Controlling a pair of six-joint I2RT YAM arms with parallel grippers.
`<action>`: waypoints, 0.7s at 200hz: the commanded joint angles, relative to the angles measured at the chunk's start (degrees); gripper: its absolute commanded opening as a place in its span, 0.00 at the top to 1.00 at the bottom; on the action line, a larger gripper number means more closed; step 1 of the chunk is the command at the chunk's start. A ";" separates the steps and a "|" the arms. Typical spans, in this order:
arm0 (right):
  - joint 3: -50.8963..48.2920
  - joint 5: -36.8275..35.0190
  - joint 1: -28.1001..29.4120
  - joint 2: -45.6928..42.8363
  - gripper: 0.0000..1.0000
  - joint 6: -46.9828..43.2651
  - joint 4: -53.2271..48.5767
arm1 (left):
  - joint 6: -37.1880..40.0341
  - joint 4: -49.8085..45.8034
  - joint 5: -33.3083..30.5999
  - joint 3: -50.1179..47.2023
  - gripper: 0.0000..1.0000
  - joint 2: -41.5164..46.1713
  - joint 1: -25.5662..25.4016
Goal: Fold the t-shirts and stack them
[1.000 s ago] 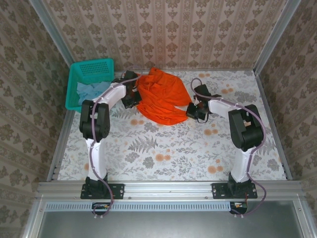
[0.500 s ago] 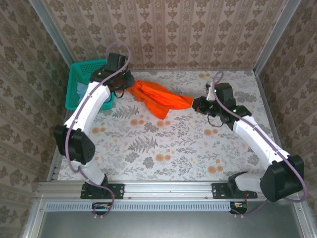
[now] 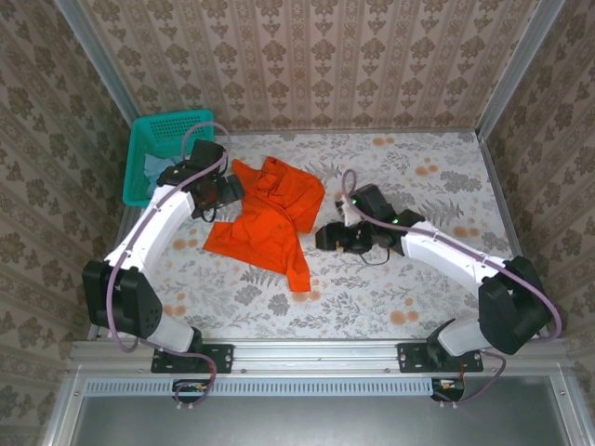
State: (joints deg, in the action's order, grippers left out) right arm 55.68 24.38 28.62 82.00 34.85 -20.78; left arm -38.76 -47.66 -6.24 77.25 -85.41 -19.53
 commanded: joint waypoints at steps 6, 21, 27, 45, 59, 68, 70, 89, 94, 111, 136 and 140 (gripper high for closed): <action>6.32 -6.77 -5.97 7.53 0.37 4.51 -0.59 | 1.13 1.31 6.39 -2.06 0.09 0.17 -5.45; 9.34 -6.41 -6.17 13.04 0.43 4.76 0.77 | 3.25 3.00 11.55 -4.01 0.09 -0.08 -8.62; 10.18 -5.61 -5.91 15.14 0.44 5.32 2.00 | 4.31 3.13 13.20 -4.72 0.09 -0.26 -9.73; 14.38 -4.70 -4.05 21.72 0.44 5.57 2.42 | 7.20 2.83 15.97 -7.49 0.09 -1.18 -12.83; 18.55 -5.30 -2.51 26.67 0.45 4.74 -0.33 | 8.59 2.97 17.31 -10.28 0.08 -1.91 -14.18; 20.38 -5.81 -1.51 29.05 0.45 4.36 -1.03 | 8.45 3.60 18.24 -12.37 0.07 -2.69 -14.69; 20.77 -5.96 -1.30 29.39 0.45 4.35 -1.11 | 8.51 3.97 18.49 -12.80 0.07 -2.84 -14.80; 24.11 -5.40 0.49 33.44 0.45 3.13 -1.54 | 9.03 6.58 20.76 -15.67 0.06 -5.81 -16.32; 25.44 -5.40 0.99 34.62 0.46 2.44 -2.60 | 9.21 7.10 20.90 -16.02 0.06 -7.04 -16.78; 29.39 -5.19 1.86 38.50 0.49 1.45 -5.78 | 9.33 8.76 22.36 -16.22 0.11 -11.05 -18.10; 30.62 -7.43 1.89 40.64 0.57 1.98 -6.64 | 8.87 9.58 20.83 -15.54 0.25 -15.59 -20.05; 30.71 -8.02 1.88 40.90 0.59 1.93 -6.72 | 8.88 9.29 20.00 -15.37 0.31 -16.32 -20.13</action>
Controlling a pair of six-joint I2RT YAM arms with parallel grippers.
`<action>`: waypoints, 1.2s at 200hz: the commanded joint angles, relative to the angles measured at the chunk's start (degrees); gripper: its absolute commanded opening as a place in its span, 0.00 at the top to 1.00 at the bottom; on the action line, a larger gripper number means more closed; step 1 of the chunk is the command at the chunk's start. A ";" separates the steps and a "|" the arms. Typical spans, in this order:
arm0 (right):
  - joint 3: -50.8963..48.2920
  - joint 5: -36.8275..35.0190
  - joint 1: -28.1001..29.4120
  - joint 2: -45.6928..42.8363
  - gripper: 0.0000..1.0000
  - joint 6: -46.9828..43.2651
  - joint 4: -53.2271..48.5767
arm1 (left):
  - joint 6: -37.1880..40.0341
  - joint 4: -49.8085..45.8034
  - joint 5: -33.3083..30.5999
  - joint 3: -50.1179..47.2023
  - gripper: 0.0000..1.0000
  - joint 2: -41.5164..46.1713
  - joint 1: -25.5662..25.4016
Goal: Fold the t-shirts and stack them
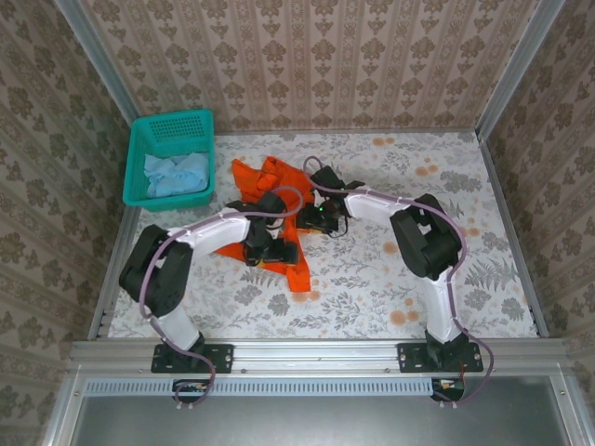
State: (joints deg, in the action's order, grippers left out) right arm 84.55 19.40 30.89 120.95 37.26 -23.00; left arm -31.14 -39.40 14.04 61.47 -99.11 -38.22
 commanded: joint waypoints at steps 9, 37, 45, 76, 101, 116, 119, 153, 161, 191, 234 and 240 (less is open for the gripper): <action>2.50 -3.86 -0.40 2.89 0.65 -0.63 -4.80 | 0.85 0.60 -2.03 0.45 0.45 -3.72 -1.60; 4.85 -5.77 -0.72 5.48 0.83 -1.52 -6.03 | 0.27 -1.03 -7.95 0.12 0.83 -4.30 -0.36; 4.77 -6.23 -1.13 5.31 0.88 -1.52 -5.61 | 0.33 -2.00 -9.84 0.22 0.96 -3.52 0.31; 2.57 -6.55 -3.64 0.95 1.00 -2.61 -3.48 | 1.55 -4.11 -14.66 0.28 1.00 4.27 3.82; -2.32 -6.55 -7.27 -6.07 1.00 -3.63 -1.61 | 3.60 -3.03 -16.80 0.43 1.00 13.72 5.92; -5.97 -6.87 -10.13 -10.92 1.00 -4.28 -0.89 | 3.90 -1.71 -17.28 0.45 1.00 18.53 7.58; -7.01 -6.97 -10.74 -11.98 1.00 -4.42 -0.49 | 3.89 -1.45 -17.23 0.50 1.00 19.41 7.93; -18.48 -7.77 -18.11 -24.35 1.00 -5.76 0.80 | 3.12 -1.28 -16.23 2.02 1.00 23.31 11.67; -21.42 -7.97 -20.23 -27.77 1.00 -5.63 0.77 | 2.83 -2.19 -16.45 2.63 1.00 23.35 13.66; -32.52 -9.11 -27.49 -42.65 1.00 -4.10 0.31 | 0.53 -5.80 -18.44 0.86 0.99 23.40 14.84; -42.63 -12.45 -31.62 -53.91 1.00 -3.88 -4.62 | -8.73 -10.50 -21.92 -5.74 0.95 23.18 17.67; -43.81 -12.36 -31.97 -54.73 1.00 -3.65 -4.49 | -8.84 -9.24 -20.83 -5.68 0.95 23.13 18.26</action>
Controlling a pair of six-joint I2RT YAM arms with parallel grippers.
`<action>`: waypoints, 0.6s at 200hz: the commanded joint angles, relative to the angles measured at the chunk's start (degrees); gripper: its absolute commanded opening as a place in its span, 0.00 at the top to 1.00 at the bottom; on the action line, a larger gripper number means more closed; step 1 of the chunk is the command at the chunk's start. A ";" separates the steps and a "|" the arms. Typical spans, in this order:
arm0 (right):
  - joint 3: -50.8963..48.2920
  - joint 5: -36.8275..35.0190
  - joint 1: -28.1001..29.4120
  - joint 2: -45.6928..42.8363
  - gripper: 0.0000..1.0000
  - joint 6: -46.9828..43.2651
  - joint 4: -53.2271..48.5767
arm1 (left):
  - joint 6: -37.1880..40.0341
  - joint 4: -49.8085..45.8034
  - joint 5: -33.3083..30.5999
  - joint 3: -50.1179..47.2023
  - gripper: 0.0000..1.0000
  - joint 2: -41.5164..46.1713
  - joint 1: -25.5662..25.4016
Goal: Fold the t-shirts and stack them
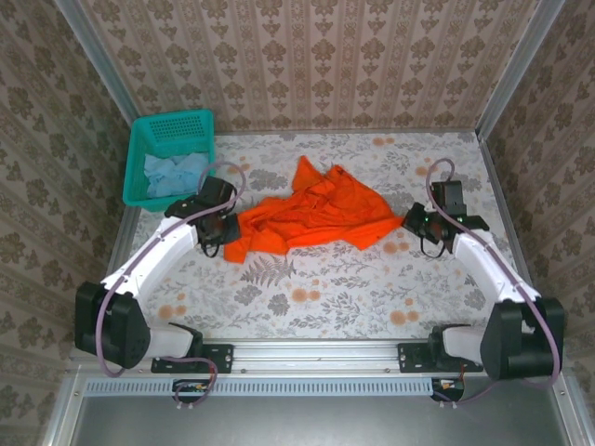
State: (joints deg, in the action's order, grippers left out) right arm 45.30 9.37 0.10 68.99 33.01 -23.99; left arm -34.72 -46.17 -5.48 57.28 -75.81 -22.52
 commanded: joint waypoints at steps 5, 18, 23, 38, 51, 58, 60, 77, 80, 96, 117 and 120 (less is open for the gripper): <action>-5.38 -2.46 -1.39 -3.25 1.00 0.85 -3.42 | -5.20 -1.43 -0.69 -0.88 0.95 -0.39 2.83; -6.35 -2.77 -1.97 -4.36 1.00 1.43 -3.71 | -4.27 1.31 0.90 2.34 1.00 -2.19 2.92; -6.51 -2.85 -2.15 -4.83 1.00 1.52 -3.75 | -3.51 2.59 2.12 4.19 1.00 -3.38 2.92; -5.75 -3.84 -2.68 -6.58 1.00 1.72 -4.19 | -1.32 4.28 5.87 11.99 1.00 -7.83 2.92; -4.52 -5.49 -2.95 -8.24 1.00 1.53 -4.95 | 0.10 4.13 8.33 20.42 1.00 -11.92 2.92; -3.94 -6.71 -3.04 -9.20 1.00 1.53 -5.32 | 0.88 3.84 8.89 25.13 1.00 -14.16 2.92; -3.87 -7.03 -3.08 -9.51 1.00 1.57 -5.35 | 1.01 3.75 8.83 26.52 1.00 -14.80 2.92; -3.85 -8.30 -3.26 -11.48 1.00 1.68 -5.55 | 1.67 0.60 5.38 38.31 0.93 -20.08 3.00; -3.98 -8.31 -3.26 -11.68 1.00 1.70 -5.48 | 1.96 -0.27 4.40 40.38 0.91 -21.25 3.08; -5.72 -7.59 -3.18 -12.88 1.00 2.78 -5.02 | 2.36 -6.52 -1.73 50.52 0.79 -27.88 4.00; -8.68 -5.89 -3.09 -14.13 1.00 4.14 -4.75 | 1.97 -13.71 -1.96 60.20 0.57 -36.38 7.27; -9.14 -5.79 -3.09 -14.35 1.00 4.27 -4.74 | 1.74 -14.66 -1.61 61.26 0.48 -37.23 7.80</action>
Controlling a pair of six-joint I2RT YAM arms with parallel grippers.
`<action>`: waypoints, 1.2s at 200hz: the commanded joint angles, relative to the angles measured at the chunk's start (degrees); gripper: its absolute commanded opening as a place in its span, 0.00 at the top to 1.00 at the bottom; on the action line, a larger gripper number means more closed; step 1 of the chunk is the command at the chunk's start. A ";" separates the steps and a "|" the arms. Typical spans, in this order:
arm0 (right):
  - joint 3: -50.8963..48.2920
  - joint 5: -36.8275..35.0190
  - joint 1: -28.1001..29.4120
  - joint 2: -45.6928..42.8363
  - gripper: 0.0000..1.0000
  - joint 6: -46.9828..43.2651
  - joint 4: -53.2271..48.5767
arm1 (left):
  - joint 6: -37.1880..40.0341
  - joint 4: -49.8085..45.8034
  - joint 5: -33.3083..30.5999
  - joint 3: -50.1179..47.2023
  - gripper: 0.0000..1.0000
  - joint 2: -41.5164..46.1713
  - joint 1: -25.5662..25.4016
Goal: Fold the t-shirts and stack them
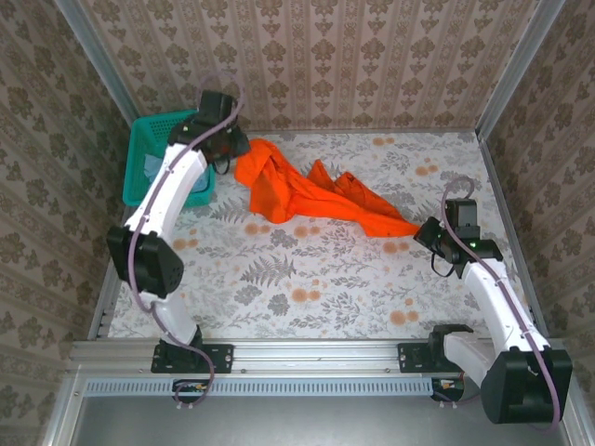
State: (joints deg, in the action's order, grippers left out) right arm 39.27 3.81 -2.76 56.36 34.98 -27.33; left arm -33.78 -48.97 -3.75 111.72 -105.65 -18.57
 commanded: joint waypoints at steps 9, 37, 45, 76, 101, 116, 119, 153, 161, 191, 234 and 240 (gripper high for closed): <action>-4.18 0.12 -0.14 -2.35 1.00 2.55 -1.49 | 0.64 -13.99 -1.75 9.72 0.37 -9.98 5.03; -5.57 0.84 -0.05 -2.61 1.00 1.79 -2.58 | 1.51 -13.87 -0.61 8.24 0.27 -9.16 4.72; -5.69 0.55 -0.05 -2.42 1.00 1.42 -2.96 | 1.74 -12.42 -0.62 5.22 0.28 -7.37 3.88; -5.28 -0.63 -0.14 -1.23 1.00 0.38 -2.43 | 2.93 -9.83 -0.20 -6.66 0.44 -2.35 -1.16; -4.06 -0.18 -0.14 1.20 1.00 -0.22 -1.13 | 0.21 -6.68 3.68 -18.30 0.59 -0.04 -3.05; -3.50 0.35 -0.13 2.60 1.00 -0.40 -0.30 | -3.18 -2.48 5.81 -25.71 0.60 1.93 -2.80; -3.42 0.56 -0.09 2.87 1.00 -0.44 -0.05 | -3.86 -1.71 5.90 -26.96 0.60 2.25 -2.75; -2.87 2.10 -0.08 4.63 1.00 -0.62 1.71 | -4.93 2.19 5.55 -29.54 0.54 0.52 -1.68; -2.88 2.48 -0.05 4.93 1.00 -0.62 2.02 | -4.62 1.39 5.69 -28.15 0.54 -1.42 -1.07; -2.79 3.52 -0.11 5.28 1.00 -0.64 2.13 | -5.45 2.14 6.75 -26.30 0.57 -6.39 -0.15; -2.97 4.27 -0.13 4.31 1.00 -0.89 1.45 | -4.73 3.02 4.06 -22.93 0.61 -12.02 0.10; -2.97 4.36 -0.14 4.24 1.00 -0.97 1.35 | -4.71 3.38 3.99 -22.73 0.61 -12.69 0.19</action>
State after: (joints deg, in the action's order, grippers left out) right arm 35.09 6.72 -2.74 61.30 34.70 -25.87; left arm -37.95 -46.30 1.72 86.50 -116.22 -18.70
